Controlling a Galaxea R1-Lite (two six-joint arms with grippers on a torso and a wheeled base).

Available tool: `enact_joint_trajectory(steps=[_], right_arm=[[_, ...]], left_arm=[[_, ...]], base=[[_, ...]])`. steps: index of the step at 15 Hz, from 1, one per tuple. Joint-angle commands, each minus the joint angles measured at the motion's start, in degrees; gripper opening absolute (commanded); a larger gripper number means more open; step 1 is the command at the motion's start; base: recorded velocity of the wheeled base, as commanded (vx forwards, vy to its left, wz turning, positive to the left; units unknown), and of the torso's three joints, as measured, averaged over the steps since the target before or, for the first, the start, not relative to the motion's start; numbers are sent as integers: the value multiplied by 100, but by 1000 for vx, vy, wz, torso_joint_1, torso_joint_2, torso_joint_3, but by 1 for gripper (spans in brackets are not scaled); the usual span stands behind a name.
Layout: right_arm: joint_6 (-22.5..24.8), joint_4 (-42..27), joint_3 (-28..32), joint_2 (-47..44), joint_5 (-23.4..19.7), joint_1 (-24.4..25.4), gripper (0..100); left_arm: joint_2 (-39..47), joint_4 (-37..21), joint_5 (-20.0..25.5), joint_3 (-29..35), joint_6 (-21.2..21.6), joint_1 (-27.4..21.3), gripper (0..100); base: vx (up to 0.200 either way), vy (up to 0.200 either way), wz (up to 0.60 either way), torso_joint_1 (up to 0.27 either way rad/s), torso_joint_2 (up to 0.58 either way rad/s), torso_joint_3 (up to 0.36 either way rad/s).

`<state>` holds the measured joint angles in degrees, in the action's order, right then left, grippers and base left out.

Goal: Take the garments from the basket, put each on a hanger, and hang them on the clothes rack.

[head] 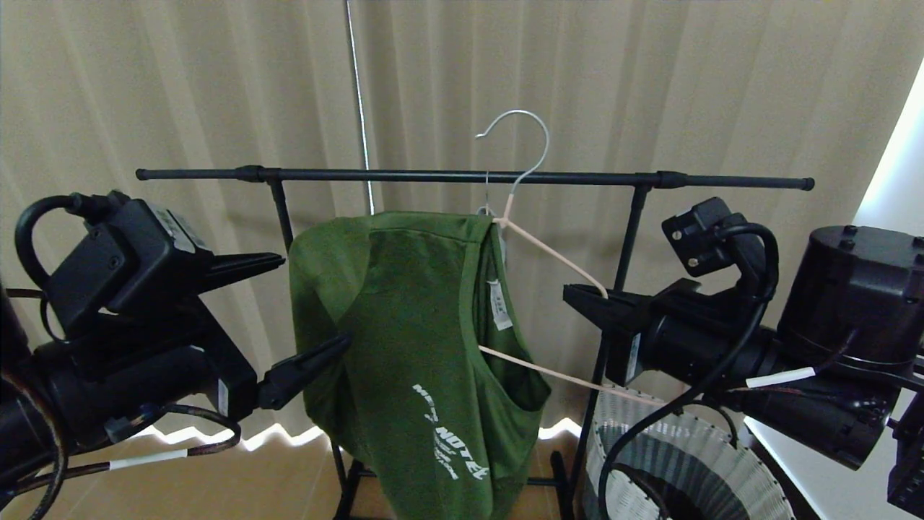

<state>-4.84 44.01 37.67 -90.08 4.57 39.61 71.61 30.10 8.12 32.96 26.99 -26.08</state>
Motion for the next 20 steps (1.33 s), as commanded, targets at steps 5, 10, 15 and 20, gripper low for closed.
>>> enact_joint_trajectory(steps=[5,10,15,20], right_arm=[[299,20,-137,-36,9,-94,0],[299,38,-128,-54,-35,-76,0],[299,38,-5,-159,-70,-50,0],[282,64,92,-335,-70,328,0]], left_arm=[[222,312,-153,413,1195,472,100],[749,321,-135,843,1678,437,100],[1154,312,-91,1160,1889,-20,100],[1576,321,-30,1511,1889,-231,100]], base=[[0,0,0,0,0,0],[0,0,0,0,0,0],[0,0,0,0,0,0],[0,0,0,0,0,0]])
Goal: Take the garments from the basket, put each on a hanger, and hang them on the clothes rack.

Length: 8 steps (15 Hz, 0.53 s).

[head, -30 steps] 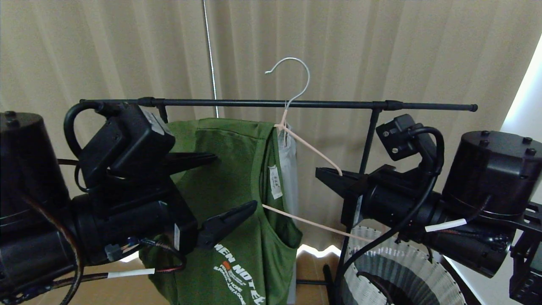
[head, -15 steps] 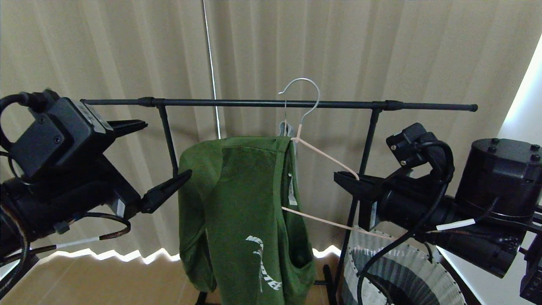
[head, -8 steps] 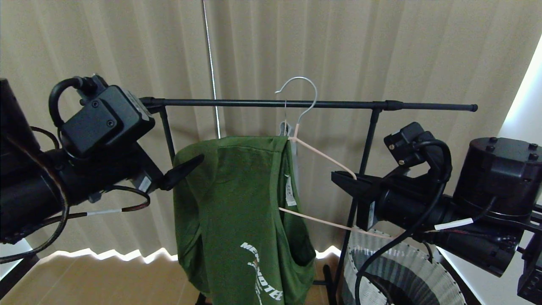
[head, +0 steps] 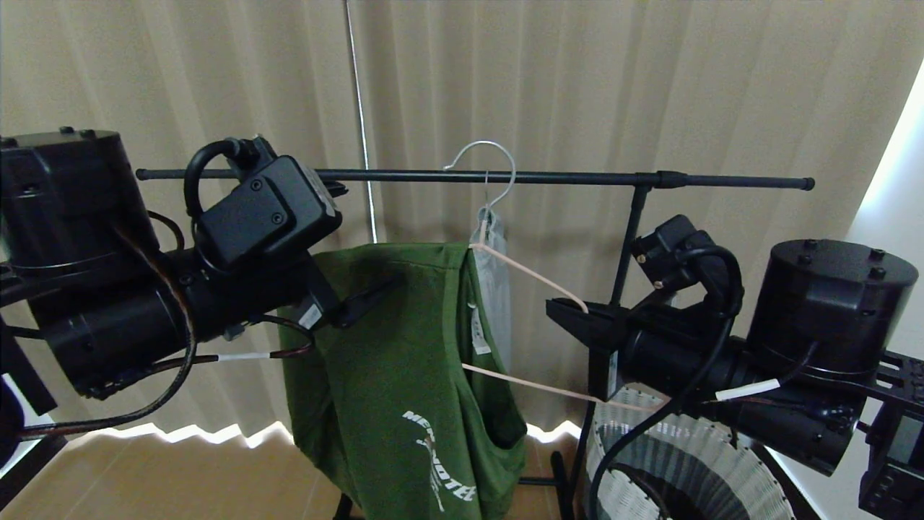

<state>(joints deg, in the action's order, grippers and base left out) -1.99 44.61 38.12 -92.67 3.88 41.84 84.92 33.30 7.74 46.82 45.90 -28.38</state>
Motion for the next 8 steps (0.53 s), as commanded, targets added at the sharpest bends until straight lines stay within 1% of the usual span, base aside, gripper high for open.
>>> enact_joint_trajectory(steps=[1,3,7,8], right_arm=[[-3,4,55,-67,-1,105,0],[-21,13,46,-40,-10,158,0],[-30,13,38,-14,-80,193,0],[-30,13,46,-5,-89,290,0]], left_arm=[[288,1,8,152,-2,69,100],[332,1,26,134,-2,166,100],[323,-8,43,46,7,175,100],[315,1,105,20,7,184,100]], base=[[0,0,0,0,0,0],[0,0,0,0,0,0],[0,0,0,0,0,0],[0,0,0,0,0,0]])
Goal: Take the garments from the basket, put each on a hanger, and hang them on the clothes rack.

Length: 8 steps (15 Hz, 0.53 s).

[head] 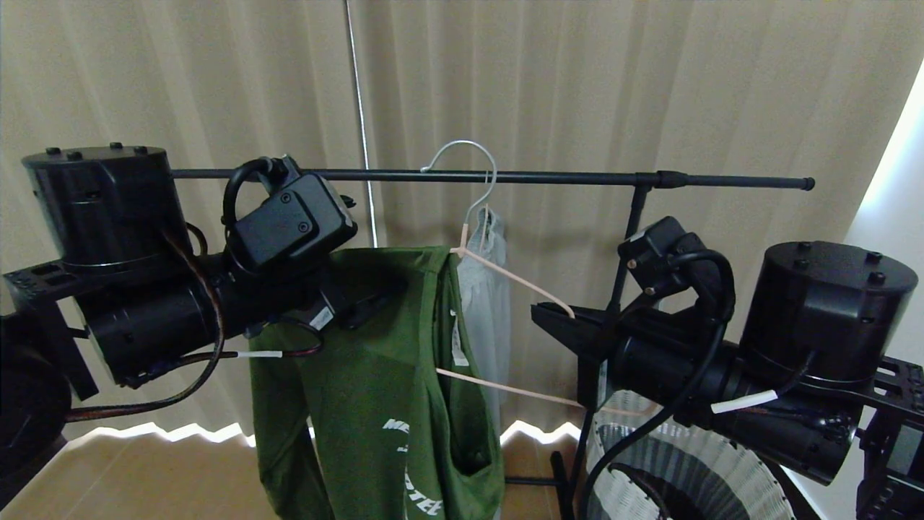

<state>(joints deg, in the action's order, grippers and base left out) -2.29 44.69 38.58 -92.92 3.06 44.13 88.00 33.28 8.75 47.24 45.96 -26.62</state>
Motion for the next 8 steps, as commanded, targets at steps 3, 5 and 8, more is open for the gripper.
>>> enact_joint_trajectory(steps=[3,5,8], right_arm=[[1,5,-18,19,-7,78,0],[1,5,-35,19,-7,78,0],[1,5,-26,19,2,78,0]], left_arm=[[-11,3,4,-22,1,-1,0],[-11,3,-5,-22,1,8,0],[-11,3,-5,-22,1,8,0]], base=[[0,0,0,0,0,0],[0,0,0,0,0,0],[0,0,0,0,0,0]])
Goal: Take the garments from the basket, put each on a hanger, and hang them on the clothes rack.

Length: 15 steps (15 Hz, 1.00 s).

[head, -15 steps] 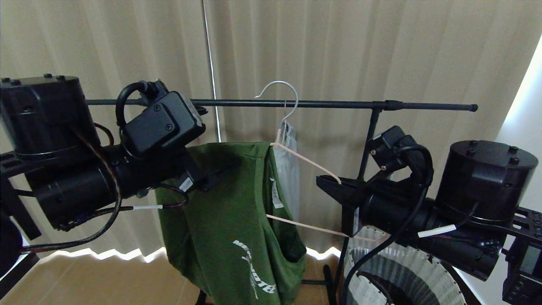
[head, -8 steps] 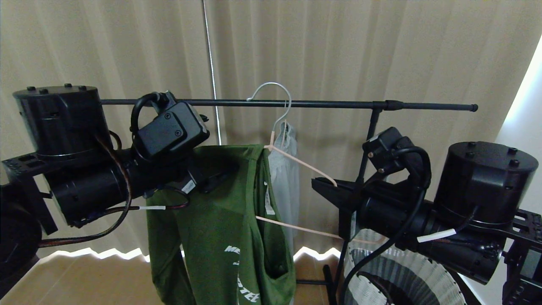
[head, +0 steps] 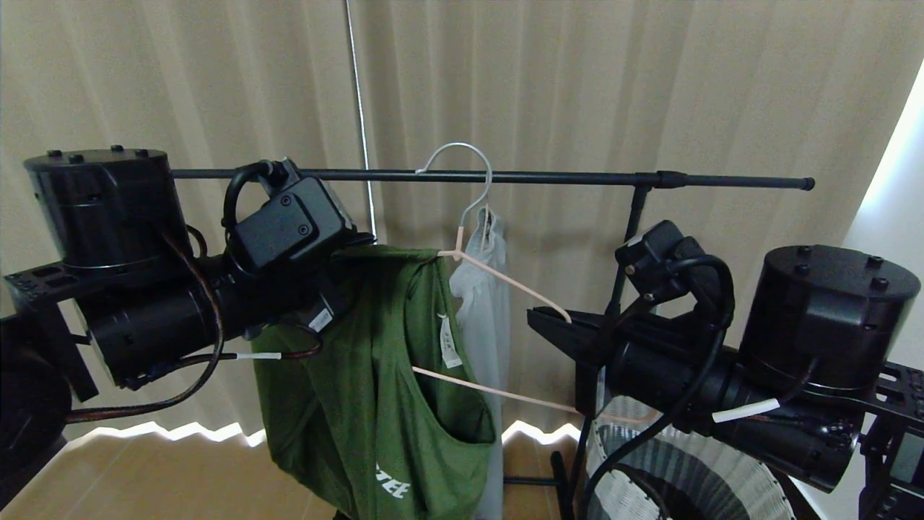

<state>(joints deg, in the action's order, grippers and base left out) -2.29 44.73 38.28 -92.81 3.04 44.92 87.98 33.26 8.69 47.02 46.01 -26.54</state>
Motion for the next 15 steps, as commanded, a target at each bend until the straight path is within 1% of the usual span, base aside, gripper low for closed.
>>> enact_joint_trajectory(steps=[1,3,5,6,7,8,9,10,11,12,15], right_arm=[[1,1,4,8,4,-1,0],[1,1,13,8,4,-1,0],[36,-17,4,-1,13,-1,0],[36,-17,-5,-9,30,-1,100],[36,1,4,-27,57,-1,100],[27,1,13,-36,66,-1,100],[27,1,-5,-1,74,-10,100],[27,10,-22,26,83,-19,100],[27,10,-31,35,83,-19,100],[27,1,-49,52,83,-19,100],[62,-78,-119,8,224,-27,100]], left_arm=[[-9,5,1,0,-4,0,0],[-9,14,-17,-44,-13,8,0],[-18,234,-17,-149,-13,17,0],[9,603,-43,-281,-30,35,0],[17,735,-140,-325,-30,61,0],[17,744,-280,-334,-30,105,0],[17,744,-808,-334,-74,211,0],[26,735,-1230,-343,-162,298,0],[35,735,-1397,-351,-250,334,0],[61,735,-1757,-378,-514,360,0],[105,744,-2302,-334,-944,430,0]], base=[[0,0,0,0,0,0],[0,0,0,0,0,0],[0,0,0,0,0,0],[0,0,0,0,0,0],[0,0,0,0,0,0],[0,0,0,0,0,0],[0,0,0,0,0,0],[0,0,0,0,0,0],[0,0,0,0,0,0],[0,0,0,0,0,0],[0,0,0,0,0,0]])
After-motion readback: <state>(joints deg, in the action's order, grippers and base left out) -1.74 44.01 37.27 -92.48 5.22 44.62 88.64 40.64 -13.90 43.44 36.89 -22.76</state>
